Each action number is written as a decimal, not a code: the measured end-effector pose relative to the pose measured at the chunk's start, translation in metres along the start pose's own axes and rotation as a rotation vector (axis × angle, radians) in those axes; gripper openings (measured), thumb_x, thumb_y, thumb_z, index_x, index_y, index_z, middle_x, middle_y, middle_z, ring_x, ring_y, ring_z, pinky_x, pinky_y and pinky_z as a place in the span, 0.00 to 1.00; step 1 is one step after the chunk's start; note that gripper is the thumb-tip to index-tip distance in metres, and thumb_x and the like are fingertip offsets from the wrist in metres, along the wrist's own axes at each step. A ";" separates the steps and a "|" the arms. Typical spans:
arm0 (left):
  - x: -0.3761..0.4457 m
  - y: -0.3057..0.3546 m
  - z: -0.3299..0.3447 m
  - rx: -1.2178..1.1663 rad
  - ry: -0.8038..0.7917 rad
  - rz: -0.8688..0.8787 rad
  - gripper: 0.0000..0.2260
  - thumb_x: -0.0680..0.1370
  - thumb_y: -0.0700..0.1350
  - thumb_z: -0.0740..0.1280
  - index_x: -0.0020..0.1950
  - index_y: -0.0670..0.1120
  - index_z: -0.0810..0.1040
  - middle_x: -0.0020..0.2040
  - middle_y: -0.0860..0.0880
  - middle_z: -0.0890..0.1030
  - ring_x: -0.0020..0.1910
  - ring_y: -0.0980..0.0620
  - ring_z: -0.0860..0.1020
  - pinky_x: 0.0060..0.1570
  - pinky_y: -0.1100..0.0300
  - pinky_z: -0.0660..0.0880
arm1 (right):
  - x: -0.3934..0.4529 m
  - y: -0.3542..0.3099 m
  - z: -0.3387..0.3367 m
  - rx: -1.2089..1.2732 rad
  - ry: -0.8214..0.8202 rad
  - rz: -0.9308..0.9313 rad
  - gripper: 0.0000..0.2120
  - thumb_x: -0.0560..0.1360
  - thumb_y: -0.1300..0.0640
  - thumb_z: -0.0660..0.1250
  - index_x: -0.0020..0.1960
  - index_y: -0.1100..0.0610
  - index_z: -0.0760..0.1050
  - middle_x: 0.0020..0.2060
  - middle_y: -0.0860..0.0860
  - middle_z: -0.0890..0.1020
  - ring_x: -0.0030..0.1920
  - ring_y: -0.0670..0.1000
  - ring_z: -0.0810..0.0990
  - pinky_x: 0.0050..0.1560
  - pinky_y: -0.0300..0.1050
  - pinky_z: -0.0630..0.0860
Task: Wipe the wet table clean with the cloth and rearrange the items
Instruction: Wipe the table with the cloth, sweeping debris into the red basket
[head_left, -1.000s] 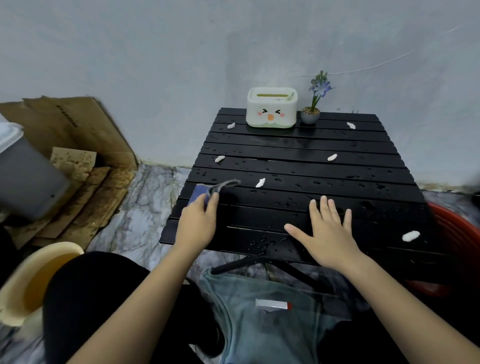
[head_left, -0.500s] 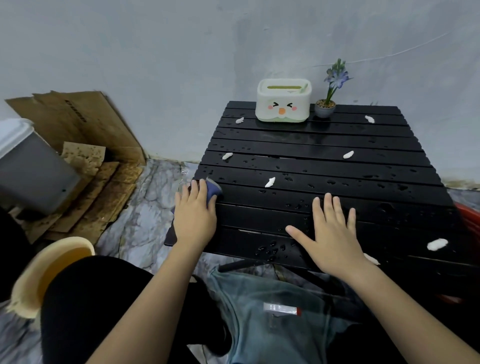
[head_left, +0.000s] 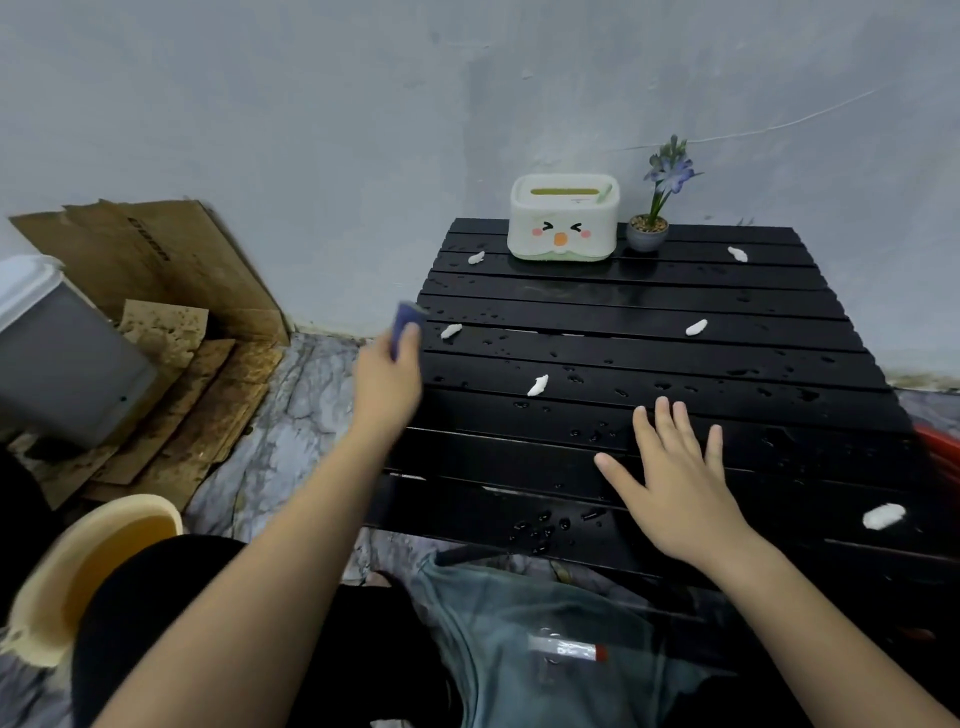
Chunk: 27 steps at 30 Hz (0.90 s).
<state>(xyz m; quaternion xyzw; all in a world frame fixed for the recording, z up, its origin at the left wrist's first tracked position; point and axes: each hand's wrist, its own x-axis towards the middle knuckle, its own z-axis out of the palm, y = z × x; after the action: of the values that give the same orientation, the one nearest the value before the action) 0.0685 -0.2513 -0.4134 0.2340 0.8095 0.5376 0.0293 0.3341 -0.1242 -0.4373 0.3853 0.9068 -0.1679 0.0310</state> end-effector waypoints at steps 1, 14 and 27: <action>0.017 -0.005 -0.002 0.010 0.038 -0.028 0.10 0.81 0.48 0.61 0.44 0.45 0.76 0.37 0.51 0.75 0.38 0.54 0.71 0.38 0.67 0.69 | 0.001 0.001 -0.001 0.001 -0.004 0.001 0.40 0.79 0.32 0.45 0.81 0.57 0.43 0.81 0.55 0.41 0.79 0.52 0.34 0.77 0.59 0.33; 0.060 -0.065 0.054 0.865 -0.127 0.230 0.19 0.81 0.45 0.55 0.69 0.36 0.67 0.65 0.38 0.72 0.62 0.37 0.70 0.64 0.43 0.64 | 0.005 -0.001 -0.003 0.036 -0.035 0.000 0.48 0.72 0.25 0.41 0.81 0.55 0.38 0.80 0.54 0.36 0.78 0.50 0.29 0.77 0.57 0.31; -0.001 0.040 0.125 -0.383 -0.633 -0.101 0.14 0.82 0.40 0.61 0.66 0.39 0.76 0.60 0.41 0.81 0.56 0.49 0.77 0.62 0.53 0.71 | 0.005 0.029 -0.021 0.229 0.075 0.005 0.35 0.79 0.36 0.57 0.80 0.53 0.59 0.81 0.49 0.53 0.80 0.45 0.45 0.78 0.47 0.41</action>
<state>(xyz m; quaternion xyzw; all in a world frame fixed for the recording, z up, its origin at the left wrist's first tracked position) 0.1207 -0.1324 -0.4304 0.3388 0.6558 0.5782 0.3476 0.3526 -0.0947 -0.4265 0.3947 0.8813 -0.2557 -0.0465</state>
